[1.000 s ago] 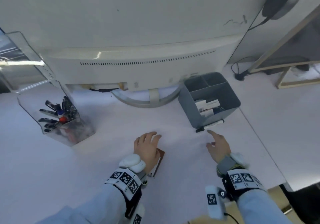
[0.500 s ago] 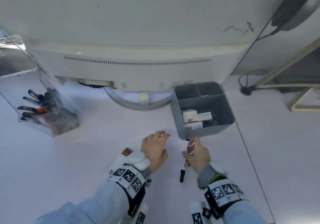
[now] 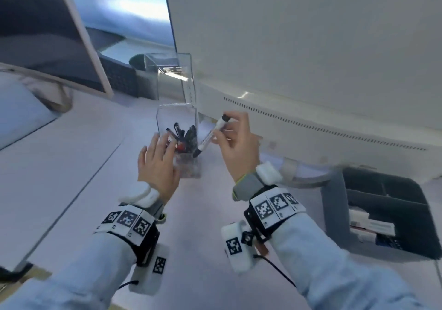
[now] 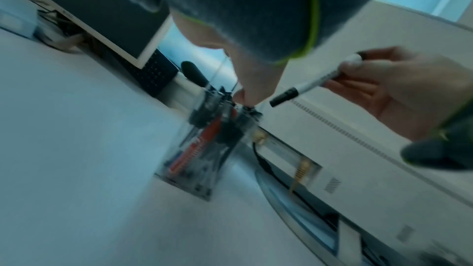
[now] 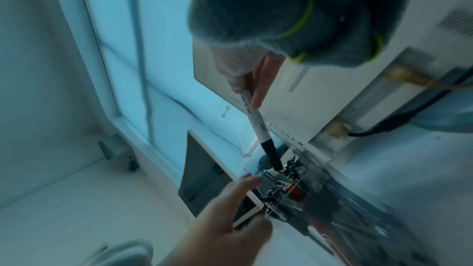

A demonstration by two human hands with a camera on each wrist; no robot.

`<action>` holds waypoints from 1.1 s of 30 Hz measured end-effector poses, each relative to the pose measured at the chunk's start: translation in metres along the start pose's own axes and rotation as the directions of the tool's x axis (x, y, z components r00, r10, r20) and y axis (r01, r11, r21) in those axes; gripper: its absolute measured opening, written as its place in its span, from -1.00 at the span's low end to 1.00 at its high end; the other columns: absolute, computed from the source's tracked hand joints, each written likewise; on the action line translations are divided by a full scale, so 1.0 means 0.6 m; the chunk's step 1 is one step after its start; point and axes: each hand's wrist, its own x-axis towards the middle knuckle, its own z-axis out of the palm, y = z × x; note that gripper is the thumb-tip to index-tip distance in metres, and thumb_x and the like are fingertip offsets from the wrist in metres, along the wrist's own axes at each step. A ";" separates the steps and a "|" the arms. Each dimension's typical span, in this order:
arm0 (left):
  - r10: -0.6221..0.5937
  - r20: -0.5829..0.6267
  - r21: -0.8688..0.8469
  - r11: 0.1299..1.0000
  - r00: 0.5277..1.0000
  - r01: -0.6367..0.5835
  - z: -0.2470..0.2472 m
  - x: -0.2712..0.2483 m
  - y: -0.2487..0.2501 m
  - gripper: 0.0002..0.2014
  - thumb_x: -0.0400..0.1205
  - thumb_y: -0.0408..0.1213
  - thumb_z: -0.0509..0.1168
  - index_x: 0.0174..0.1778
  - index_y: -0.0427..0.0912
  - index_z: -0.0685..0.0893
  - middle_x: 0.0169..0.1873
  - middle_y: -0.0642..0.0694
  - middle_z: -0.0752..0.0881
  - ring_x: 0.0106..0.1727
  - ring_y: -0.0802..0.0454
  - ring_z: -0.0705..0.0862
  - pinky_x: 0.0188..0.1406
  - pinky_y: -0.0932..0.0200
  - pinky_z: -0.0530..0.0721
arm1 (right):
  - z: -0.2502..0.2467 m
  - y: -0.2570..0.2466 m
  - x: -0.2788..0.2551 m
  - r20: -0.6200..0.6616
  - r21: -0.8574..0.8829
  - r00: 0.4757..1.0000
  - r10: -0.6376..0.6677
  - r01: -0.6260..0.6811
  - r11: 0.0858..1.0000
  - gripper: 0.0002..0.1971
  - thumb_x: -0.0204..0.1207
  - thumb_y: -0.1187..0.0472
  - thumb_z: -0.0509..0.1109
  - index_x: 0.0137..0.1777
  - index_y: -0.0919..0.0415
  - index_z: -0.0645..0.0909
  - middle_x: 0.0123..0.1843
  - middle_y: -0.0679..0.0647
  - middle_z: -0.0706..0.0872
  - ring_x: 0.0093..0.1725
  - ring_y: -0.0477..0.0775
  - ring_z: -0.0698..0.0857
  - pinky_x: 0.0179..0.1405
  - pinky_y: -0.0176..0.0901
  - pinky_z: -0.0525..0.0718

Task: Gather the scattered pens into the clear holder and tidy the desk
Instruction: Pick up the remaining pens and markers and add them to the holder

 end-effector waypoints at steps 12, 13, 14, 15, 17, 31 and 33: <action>0.038 0.181 -0.147 0.989 0.983 -0.011 0.093 0.025 0.185 -0.31 0.45 -0.47 0.16 0.53 -0.32 0.12 0.56 -0.39 0.20 0.60 -0.35 0.11 0.56 -0.28 0.24 | -0.090 0.085 0.131 0.384 -0.422 0.919 -0.091 0.262 0.868 -0.78 0.60 0.30 0.15 0.19 0.35 0.47 0.05 0.29 0.72 -0.04 0.34 0.70 0.00 0.16 0.66; 0.034 0.170 -0.151 0.988 0.985 -0.008 0.097 0.025 0.189 -0.31 0.43 -0.50 0.17 0.52 -0.34 0.15 0.53 -0.43 0.24 0.58 -0.39 0.15 0.54 -0.31 0.28 | -0.091 0.091 0.133 0.400 -0.426 0.913 -0.081 0.263 0.865 -0.77 0.60 0.30 0.14 0.20 0.35 0.48 0.07 0.30 0.71 -0.03 0.35 0.69 0.02 0.19 0.65; 0.038 0.160 -0.144 0.989 0.986 -0.014 0.102 0.024 0.190 -0.31 0.40 -0.51 0.18 0.51 -0.36 0.18 0.51 -0.45 0.29 0.56 -0.42 0.20 0.50 -0.33 0.32 | -0.092 0.097 0.135 0.407 -0.429 0.911 -0.070 0.259 0.866 -0.76 0.61 0.31 0.13 0.21 0.36 0.48 0.10 0.31 0.70 -0.02 0.36 0.68 0.03 0.19 0.64; 0.040 0.151 -0.137 0.990 0.988 -0.019 0.108 0.023 0.194 -0.30 0.37 -0.50 0.17 0.50 -0.38 0.21 0.48 -0.47 0.33 0.53 -0.45 0.26 0.45 -0.35 0.37 | -0.091 0.103 0.139 0.431 -0.442 0.901 -0.052 0.261 0.858 -0.76 0.61 0.31 0.12 0.21 0.36 0.48 0.13 0.30 0.68 0.00 0.36 0.67 0.05 0.17 0.63; 0.037 0.137 -0.138 0.990 0.990 -0.018 0.118 0.021 0.198 -0.28 0.33 -0.50 0.18 0.49 -0.39 0.21 0.47 -0.48 0.35 0.51 -0.46 0.29 0.40 -0.36 0.39 | -0.088 0.119 0.143 0.520 -0.504 0.853 0.050 0.260 0.824 -0.75 0.62 0.31 0.11 0.22 0.35 0.48 0.23 0.29 0.63 0.10 0.34 0.64 0.08 0.09 0.57; 0.185 0.087 -0.077 0.981 0.979 -0.178 0.138 -0.007 0.264 -0.50 0.35 -0.31 0.06 0.25 -0.22 0.44 0.24 -0.30 0.60 0.20 -0.10 0.43 0.06 -0.11 0.66 | -0.232 0.228 0.065 0.342 -0.417 0.940 0.018 0.134 0.899 -0.67 0.49 0.38 0.06 0.02 0.33 0.67 0.15 0.28 0.70 0.15 0.31 0.62 0.19 0.00 0.56; 0.161 0.203 -0.037 0.987 0.966 -0.156 0.165 -0.016 0.266 -0.53 0.30 -0.30 0.17 0.19 -0.15 0.49 0.09 -0.19 0.72 0.04 -0.07 0.66 0.03 -0.13 0.67 | -0.278 0.260 0.058 0.439 -0.546 0.857 0.270 0.015 0.838 -0.67 0.54 0.45 0.11 0.15 0.25 0.63 0.26 0.22 0.66 0.23 0.24 0.59 0.31 0.02 0.52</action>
